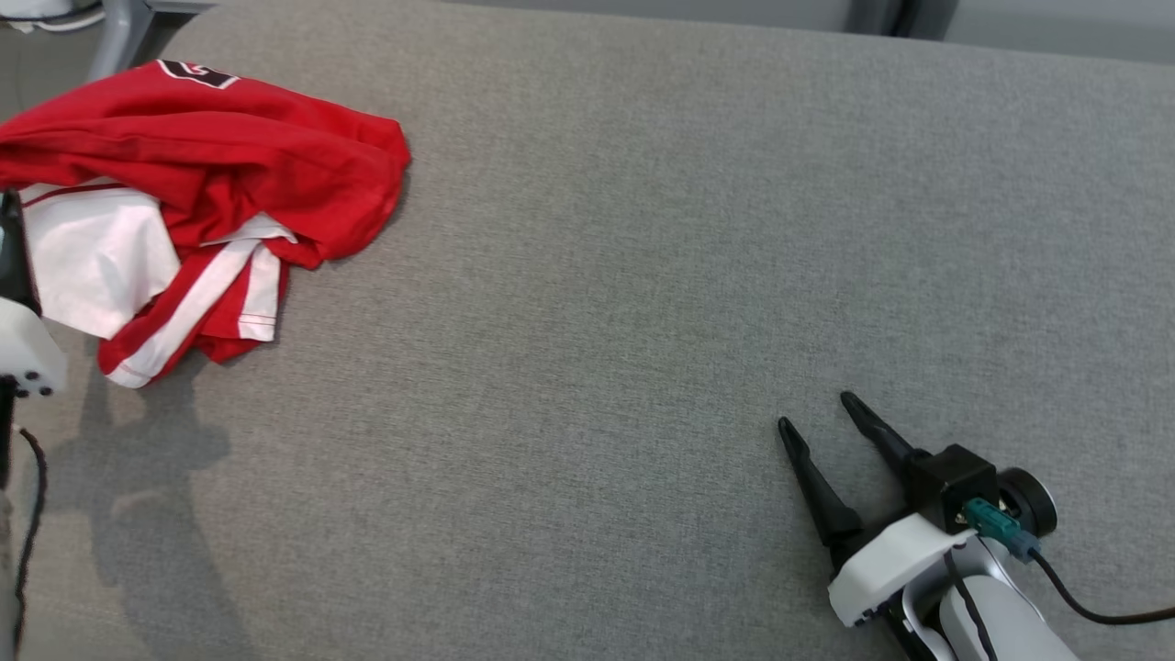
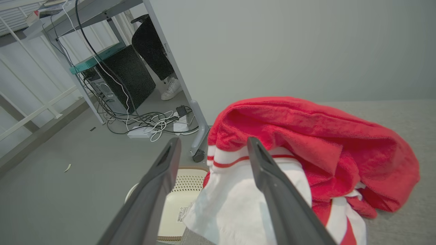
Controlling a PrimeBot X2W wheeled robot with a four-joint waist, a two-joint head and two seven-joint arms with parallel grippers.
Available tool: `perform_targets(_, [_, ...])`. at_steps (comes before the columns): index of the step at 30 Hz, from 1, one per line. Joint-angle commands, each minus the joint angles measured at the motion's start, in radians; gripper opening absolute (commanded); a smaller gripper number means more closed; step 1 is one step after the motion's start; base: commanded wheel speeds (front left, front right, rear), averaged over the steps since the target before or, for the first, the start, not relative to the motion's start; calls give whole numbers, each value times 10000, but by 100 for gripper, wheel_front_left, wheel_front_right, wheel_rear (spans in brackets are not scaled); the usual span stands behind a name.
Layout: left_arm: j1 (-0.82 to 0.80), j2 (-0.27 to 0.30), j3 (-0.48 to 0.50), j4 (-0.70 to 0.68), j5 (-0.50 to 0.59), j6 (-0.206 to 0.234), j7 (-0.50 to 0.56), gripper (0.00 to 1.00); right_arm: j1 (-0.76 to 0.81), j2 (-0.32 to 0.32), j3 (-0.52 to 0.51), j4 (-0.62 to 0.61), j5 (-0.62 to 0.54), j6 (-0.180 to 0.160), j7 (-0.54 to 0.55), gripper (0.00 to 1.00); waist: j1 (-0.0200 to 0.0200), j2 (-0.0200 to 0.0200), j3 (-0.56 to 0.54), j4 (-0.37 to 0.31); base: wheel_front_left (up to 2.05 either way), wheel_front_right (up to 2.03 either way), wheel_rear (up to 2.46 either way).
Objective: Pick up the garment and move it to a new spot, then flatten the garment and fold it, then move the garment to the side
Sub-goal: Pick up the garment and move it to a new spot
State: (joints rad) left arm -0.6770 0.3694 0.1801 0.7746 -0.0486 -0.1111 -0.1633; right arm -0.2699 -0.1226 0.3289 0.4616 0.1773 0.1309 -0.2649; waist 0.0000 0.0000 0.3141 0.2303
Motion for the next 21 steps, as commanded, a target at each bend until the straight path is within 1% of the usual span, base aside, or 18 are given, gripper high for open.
perform_targets(1, [-403, 183, -60, 266, -86, -67, 226, 100, -135, -122, 15, 120, 51, -3, 9, 100, 0, 0, 277, -201, 0, 0, 0])
perform_targets(7, [-1385, 659, -409, 1300, -334, -176, 1253, 100, -347, -228, 101, 343, 120, -16, 27, 100, 0, 0, 648, -496, 0, 0, 0])
perform_targets(10, [-1716, 785, -458, 1647, -449, -197, 1687, 100, -432, -272, 101, 424, 160, -18, 43, 100, 0, 0, 770, -622, 0, 0, 0])
perform_targets(11, [-1813, 766, -418, 1733, -566, -186, 1764, 91, -446, -294, 92, 438, 171, -29, 44, 100, 0, 0, 813, -652, 0, 0, 0])
perform_targets(12, [-1892, 771, -461, 1735, -569, -178, 1725, 38, -437, -301, 83, 455, 184, -29, 52, 100, 0, 0, 840, -677, 0, 0, 0])
perform_targets(13, [-1962, 773, -498, 1751, -575, -180, 1690, 0, -417, -300, 84, 481, 203, -30, 53, 100, 0, 0, 848, -703, 0, 0, 0])
perform_targets(19, [-2317, 726, -883, 1483, -494, -186, 1168, 0, -334, -188, 18, 560, 291, -36, 64, 100, 0, 0, 694, -855, 0, 0, 0])
perform_targets(21, [-2544, 631, -1216, 1161, -381, -194, 835, 0, -270, -93, -16, 561, 319, -37, 63, 100, 0, 0, 539, -892, 0, 0, 0])
